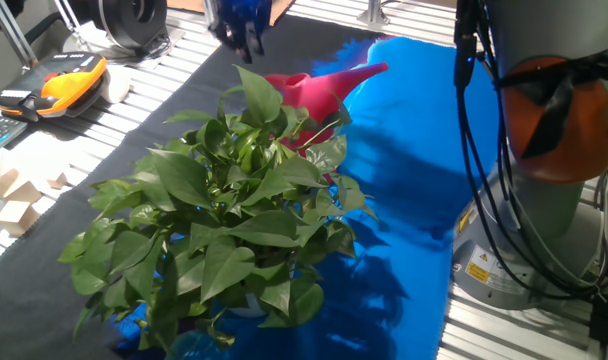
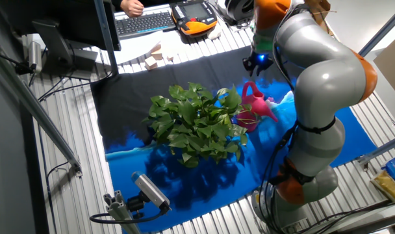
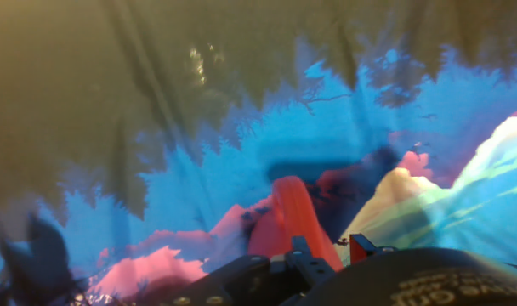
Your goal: Water the plant
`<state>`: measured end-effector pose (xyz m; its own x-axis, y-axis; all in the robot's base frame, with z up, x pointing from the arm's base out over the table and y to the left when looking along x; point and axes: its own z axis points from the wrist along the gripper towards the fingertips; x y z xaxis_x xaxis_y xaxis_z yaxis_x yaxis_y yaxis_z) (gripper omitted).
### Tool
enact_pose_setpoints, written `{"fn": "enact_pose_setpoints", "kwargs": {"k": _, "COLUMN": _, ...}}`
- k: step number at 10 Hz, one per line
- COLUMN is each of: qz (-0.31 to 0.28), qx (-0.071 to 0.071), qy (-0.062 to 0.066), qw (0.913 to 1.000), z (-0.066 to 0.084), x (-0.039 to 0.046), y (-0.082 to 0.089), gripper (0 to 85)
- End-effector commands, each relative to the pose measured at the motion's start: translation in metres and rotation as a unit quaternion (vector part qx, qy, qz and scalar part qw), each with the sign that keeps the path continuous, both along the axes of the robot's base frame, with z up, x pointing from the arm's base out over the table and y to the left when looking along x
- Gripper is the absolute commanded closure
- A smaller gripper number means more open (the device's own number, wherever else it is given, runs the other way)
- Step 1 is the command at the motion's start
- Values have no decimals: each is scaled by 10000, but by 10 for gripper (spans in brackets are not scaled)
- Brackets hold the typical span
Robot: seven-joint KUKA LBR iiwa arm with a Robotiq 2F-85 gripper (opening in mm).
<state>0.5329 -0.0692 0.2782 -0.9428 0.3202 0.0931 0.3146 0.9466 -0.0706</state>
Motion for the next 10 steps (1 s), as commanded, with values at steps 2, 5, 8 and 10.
{"fn": "enact_pose_setpoints", "kwargs": {"k": 2, "qz": 67, "qx": -74, "qy": 3, "qw": 10000, "z": 409, "x": -56, "y": -18, "gripper": 510}}
{"fn": "enact_pose_setpoints", "kwargs": {"k": 5, "qz": 186, "qx": 9, "qy": 113, "qw": 9998, "z": 681, "x": -247, "y": -33, "gripper": 850}}
{"fn": "enact_pose_setpoints", "kwargs": {"k": 8, "qz": 368, "qx": -43, "qy": -81, "qw": 9993, "z": 813, "x": -433, "y": -77, "gripper": 850}}
{"fn": "enact_pose_setpoints", "kwargs": {"k": 10, "qz": 447, "qx": -113, "qy": -186, "qw": 9988, "z": 866, "x": -519, "y": -90, "gripper": 850}}
